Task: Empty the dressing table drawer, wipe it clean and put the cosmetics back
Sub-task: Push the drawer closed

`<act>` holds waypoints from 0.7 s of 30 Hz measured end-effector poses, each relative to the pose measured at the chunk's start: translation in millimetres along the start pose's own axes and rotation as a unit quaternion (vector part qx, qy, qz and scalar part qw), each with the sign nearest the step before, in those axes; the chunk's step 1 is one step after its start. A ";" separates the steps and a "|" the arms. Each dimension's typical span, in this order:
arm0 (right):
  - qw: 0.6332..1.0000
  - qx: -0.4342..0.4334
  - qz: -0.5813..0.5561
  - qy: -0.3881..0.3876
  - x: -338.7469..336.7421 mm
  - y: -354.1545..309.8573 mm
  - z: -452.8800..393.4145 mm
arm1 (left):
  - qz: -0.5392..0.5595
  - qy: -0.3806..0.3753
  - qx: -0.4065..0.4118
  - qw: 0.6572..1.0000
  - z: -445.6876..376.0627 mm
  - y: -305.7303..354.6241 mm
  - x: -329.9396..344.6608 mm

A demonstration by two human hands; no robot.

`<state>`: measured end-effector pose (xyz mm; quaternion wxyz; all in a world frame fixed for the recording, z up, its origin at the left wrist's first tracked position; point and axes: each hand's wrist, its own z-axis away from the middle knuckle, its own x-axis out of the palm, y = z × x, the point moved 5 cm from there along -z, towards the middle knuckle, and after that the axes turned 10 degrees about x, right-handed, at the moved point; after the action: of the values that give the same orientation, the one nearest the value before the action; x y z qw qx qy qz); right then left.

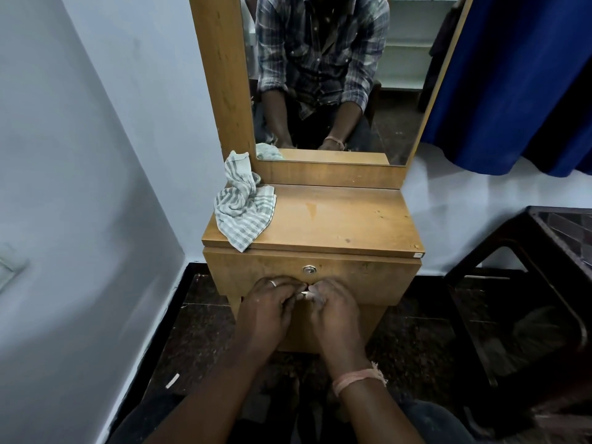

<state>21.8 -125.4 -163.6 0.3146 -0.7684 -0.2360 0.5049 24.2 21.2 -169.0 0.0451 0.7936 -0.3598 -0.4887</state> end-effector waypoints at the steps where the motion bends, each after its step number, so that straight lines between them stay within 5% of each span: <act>1: 1.000 0.002 -0.004 0.004 2.1 0.6 -3.0 | 0.000 0.005 0.000 1.000 -1.5 -0.8 1.7; 21: 0.999 0.046 -0.010 0.008 9.7 -2.0 -19.1 | -0.034 -0.009 -0.028 0.999 -26.7 0.7 10.1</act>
<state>43.0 -122.0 -162.6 0.3562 -0.7546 -0.2178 0.5063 48.0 7.0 -162.3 0.0475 0.7990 -0.3195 -0.5073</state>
